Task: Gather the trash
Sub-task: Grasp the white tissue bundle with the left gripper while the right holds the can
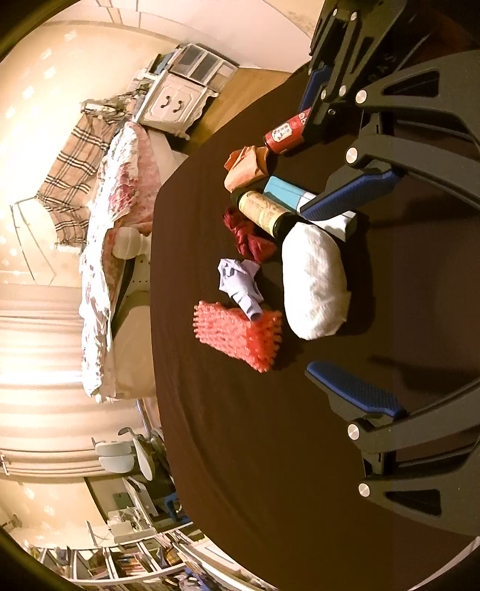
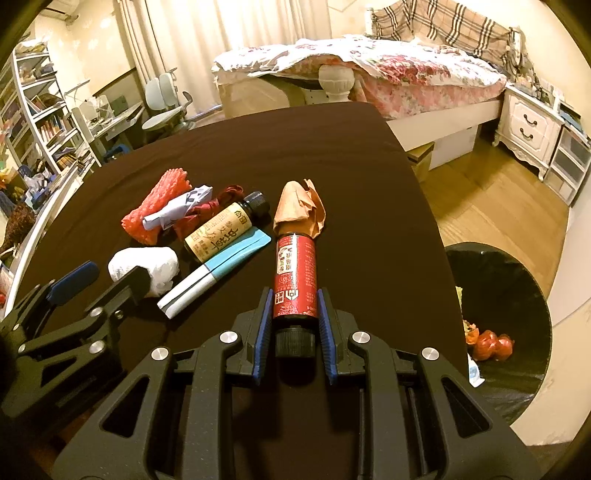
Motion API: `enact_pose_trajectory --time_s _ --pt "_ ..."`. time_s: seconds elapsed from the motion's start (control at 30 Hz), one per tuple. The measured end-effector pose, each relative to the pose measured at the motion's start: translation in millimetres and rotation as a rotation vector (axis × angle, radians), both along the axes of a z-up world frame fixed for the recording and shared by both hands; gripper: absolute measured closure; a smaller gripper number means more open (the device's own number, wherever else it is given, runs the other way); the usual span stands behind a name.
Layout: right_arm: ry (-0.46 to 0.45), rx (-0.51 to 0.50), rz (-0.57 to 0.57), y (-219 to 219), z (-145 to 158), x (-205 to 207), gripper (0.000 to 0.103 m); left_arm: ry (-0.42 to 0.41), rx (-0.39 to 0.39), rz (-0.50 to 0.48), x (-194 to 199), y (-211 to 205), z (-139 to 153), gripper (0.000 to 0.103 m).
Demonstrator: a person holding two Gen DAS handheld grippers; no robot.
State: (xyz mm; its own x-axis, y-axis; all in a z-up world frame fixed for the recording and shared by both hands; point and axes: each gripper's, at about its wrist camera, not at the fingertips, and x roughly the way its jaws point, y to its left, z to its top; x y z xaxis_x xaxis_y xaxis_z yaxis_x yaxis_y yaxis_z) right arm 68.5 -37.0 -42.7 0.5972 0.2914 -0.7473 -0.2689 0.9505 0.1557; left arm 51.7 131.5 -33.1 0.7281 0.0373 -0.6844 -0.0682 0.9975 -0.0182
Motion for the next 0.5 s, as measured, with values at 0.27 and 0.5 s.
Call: enact_pose_trajectory --time_s 0.27,0.5 --pt "0.001 0.011 0.007 -2.9 -0.1 0.2 0.08 0.053 -0.039 -0.011 10.7 4.5 -4.0 0.042" --pt "-0.004 0.017 0.008 -3.7 0.4 -3.2 0.08 0.041 -0.089 -0.012 3.4 11.5 -2.6 0.047"
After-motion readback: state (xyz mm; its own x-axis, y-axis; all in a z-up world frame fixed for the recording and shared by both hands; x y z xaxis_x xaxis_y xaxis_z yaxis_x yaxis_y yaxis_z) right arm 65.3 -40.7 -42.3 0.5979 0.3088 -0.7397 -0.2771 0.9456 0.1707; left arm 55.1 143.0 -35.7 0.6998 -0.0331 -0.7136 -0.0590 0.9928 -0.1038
